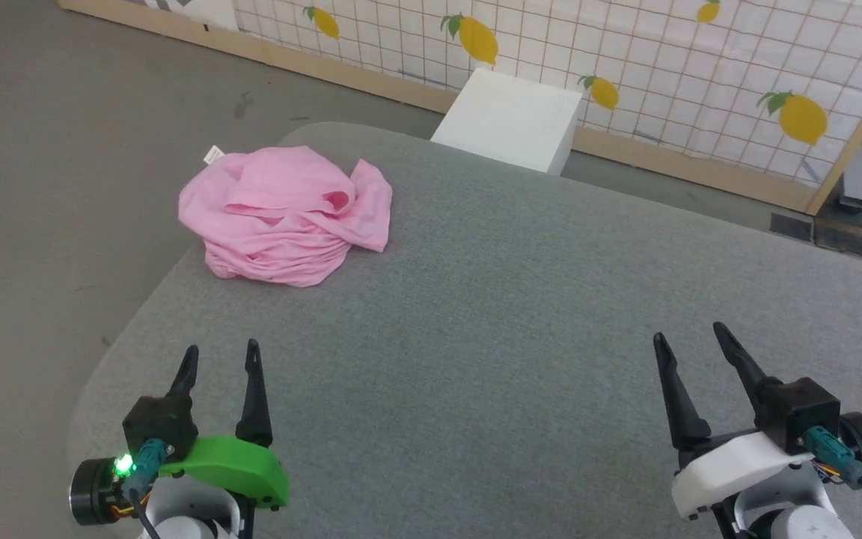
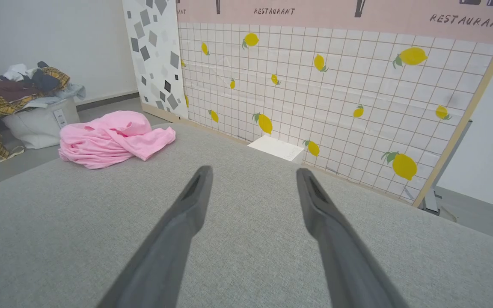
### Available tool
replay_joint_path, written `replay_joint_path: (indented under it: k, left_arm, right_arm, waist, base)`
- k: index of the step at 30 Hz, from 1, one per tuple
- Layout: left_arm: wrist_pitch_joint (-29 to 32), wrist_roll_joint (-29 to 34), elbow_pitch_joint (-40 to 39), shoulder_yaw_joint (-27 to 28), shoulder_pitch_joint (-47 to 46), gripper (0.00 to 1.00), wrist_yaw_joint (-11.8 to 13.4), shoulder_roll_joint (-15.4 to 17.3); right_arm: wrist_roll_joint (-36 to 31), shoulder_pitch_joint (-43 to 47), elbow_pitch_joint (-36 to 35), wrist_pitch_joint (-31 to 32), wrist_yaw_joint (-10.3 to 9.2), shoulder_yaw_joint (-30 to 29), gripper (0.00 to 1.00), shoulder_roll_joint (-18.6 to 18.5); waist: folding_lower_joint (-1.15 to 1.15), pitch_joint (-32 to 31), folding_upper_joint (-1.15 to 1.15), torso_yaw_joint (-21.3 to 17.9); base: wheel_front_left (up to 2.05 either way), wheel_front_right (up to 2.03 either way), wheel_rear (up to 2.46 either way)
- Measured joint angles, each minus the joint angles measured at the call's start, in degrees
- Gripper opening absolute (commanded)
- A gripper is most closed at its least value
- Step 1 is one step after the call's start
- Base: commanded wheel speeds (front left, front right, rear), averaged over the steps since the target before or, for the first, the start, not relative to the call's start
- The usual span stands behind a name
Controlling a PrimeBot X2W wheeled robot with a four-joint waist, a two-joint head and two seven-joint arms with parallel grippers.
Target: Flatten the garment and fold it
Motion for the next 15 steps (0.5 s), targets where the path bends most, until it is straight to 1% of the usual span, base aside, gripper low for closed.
replay_joint_path:
  k: [3, 15]
  left_arm:
    - [-0.3, -0.2, 0.1, -0.1, 0.0, 1.00, 0.4, 0.1]
    - [-1.6, -1.2, 1.5, -0.8, 0.0, 1.00, 0.7, 0.6]
  right_arm:
    - [0.0, 0.0, 0.1, -0.2, -0.01, 0.0, 1.00, 0.0]
    - [0.1, 0.0, 0.8, -1.4, 0.00, 0.7, 1.00, 0.0]
  waist:
    - [0.00, 0.0, 0.00, 0.8]
    - [0.00, -0.2, 0.00, 4.0]
  base:
    - [0.00, 0.00, 0.00]
    - [0.00, 0.00, 0.00]
